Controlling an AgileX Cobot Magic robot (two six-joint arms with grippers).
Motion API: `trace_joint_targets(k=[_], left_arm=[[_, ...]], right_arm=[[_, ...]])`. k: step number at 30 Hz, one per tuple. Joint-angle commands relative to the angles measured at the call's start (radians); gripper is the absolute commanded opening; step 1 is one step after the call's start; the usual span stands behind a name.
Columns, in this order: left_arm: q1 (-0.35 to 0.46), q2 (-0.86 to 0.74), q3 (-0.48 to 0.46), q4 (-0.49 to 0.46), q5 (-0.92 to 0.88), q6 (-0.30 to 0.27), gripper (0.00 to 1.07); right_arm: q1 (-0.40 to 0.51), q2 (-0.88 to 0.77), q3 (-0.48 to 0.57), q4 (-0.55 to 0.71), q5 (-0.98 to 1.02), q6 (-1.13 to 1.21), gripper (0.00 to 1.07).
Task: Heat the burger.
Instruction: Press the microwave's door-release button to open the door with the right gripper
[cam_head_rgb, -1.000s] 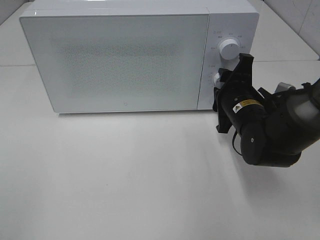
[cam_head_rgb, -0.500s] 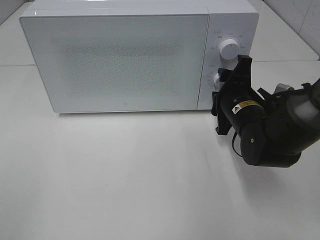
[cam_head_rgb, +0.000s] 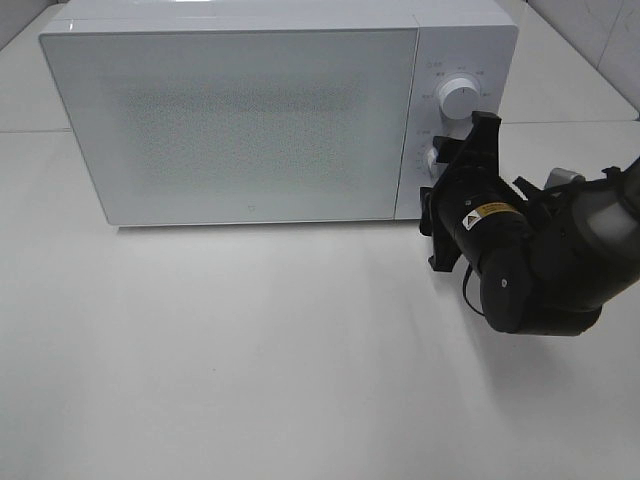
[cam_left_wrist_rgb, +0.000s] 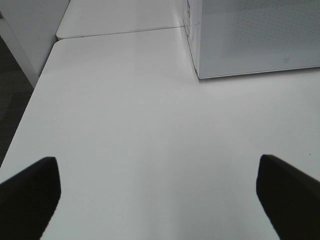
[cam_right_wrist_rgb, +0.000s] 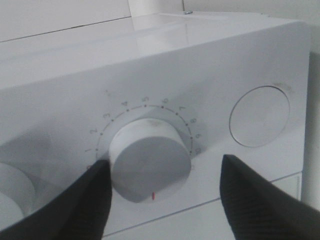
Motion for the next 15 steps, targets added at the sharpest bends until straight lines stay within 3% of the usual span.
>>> trace_joint_targets(k=[1,15], left_arm=[[0.002,-0.02,0.002,-0.003,-0.003,-0.006,1.01],[0.002,-0.02,0.002,-0.003,-0.003,-0.006,1.01]], right_arm=[[0.003,-0.034,0.02,-0.002,-0.198,0.005,0.64],[0.031,-0.114,0.109,-0.002,-0.199,0.006,0.64]])
